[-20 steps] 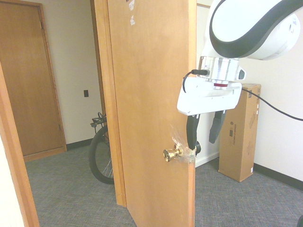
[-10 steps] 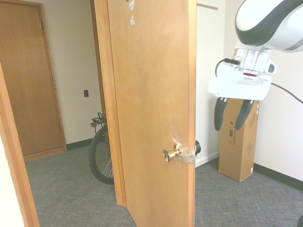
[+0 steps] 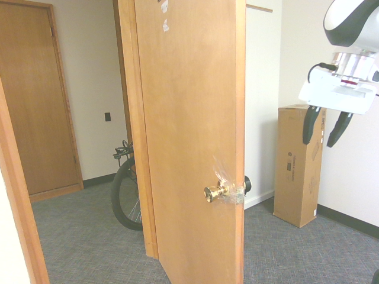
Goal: Close the door
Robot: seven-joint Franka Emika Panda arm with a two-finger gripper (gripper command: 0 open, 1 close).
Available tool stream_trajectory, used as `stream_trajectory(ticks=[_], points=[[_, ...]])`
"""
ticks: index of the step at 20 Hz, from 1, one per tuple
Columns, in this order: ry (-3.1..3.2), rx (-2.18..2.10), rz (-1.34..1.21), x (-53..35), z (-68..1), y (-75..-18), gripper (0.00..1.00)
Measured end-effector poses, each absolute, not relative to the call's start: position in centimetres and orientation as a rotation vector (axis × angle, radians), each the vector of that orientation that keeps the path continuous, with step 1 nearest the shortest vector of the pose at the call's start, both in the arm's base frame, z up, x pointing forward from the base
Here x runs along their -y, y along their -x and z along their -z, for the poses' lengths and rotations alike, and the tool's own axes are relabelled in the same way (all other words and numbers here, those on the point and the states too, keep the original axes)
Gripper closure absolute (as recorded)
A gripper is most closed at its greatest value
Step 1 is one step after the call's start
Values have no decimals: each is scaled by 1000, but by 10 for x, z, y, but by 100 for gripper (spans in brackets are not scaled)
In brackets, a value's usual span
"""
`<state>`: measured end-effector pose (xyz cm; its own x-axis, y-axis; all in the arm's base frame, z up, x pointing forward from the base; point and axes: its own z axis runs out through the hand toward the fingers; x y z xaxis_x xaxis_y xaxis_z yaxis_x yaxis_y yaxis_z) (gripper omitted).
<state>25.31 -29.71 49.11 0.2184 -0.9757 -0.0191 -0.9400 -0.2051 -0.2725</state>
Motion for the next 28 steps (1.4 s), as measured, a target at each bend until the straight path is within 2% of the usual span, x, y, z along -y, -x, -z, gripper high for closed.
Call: stream_trajectory(ticks=[10,18,23,28], points=[[2047,-1858,407,305,-469,-366,0],[1944,-1748,450,267,-436,-437,0],[1968,-1670,443,219,-426,-472,0],[2006,-1549,473,143,-427,-549,0]])
